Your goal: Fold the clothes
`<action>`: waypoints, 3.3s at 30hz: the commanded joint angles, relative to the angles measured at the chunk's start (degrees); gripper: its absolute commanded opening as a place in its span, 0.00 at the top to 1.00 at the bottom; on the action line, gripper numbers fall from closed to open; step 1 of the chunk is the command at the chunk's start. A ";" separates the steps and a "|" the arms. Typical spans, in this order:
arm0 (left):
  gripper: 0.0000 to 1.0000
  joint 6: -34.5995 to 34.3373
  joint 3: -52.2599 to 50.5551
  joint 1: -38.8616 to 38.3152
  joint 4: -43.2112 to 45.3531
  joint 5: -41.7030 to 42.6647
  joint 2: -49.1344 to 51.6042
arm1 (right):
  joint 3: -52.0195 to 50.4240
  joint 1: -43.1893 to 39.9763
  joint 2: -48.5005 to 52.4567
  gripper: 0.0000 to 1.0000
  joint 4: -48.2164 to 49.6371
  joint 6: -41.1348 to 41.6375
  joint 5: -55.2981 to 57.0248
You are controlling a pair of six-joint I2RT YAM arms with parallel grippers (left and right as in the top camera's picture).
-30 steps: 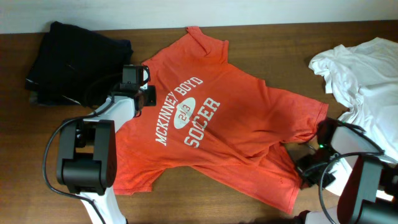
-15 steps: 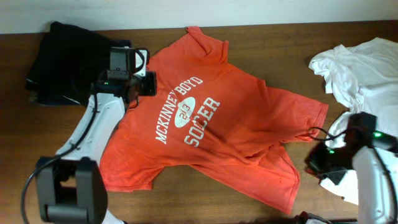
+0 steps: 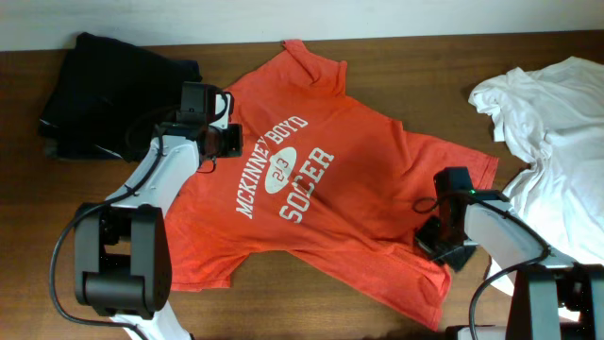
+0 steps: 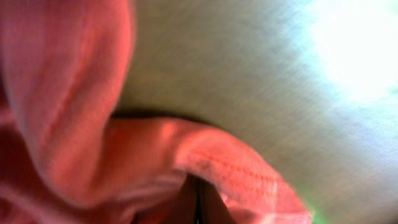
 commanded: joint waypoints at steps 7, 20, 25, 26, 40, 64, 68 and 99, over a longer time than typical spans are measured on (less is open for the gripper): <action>0.99 0.31 0.57 0.09 2.51 0.63 0.46 | 21.88 -4.07 -3.80 0.94 -14.38 -15.47 2.99; 1.00 0.26 29.40 -4.20 6.27 6.36 17.73 | 32.89 -4.07 5.14 0.96 3.26 -31.45 5.05; 0.99 0.33 30.99 -4.20 9.11 0.28 29.62 | 32.35 -4.07 8.41 0.96 6.49 -31.45 8.90; 1.00 0.33 30.99 -4.17 9.55 0.24 31.06 | 32.35 -4.07 10.91 0.96 7.02 -31.50 8.87; 0.98 -6.19 44.02 3.98 -0.31 -3.19 33.55 | 32.30 -4.15 29.49 0.96 27.61 -39.36 7.08; 1.00 -10.69 72.76 -3.63 -70.05 -13.38 -11.91 | 79.38 -7.13 3.85 0.59 -46.38 -30.82 -14.97; 0.99 -10.73 59.67 -3.91 -68.46 -13.44 -11.89 | 44.78 2.49 -19.37 0.55 -45.13 -20.04 -13.25; 0.91 -20.52 18.14 -3.91 -43.41 -13.60 -11.82 | -11.30 -7.61 -10.21 0.71 -0.09 10.84 -1.49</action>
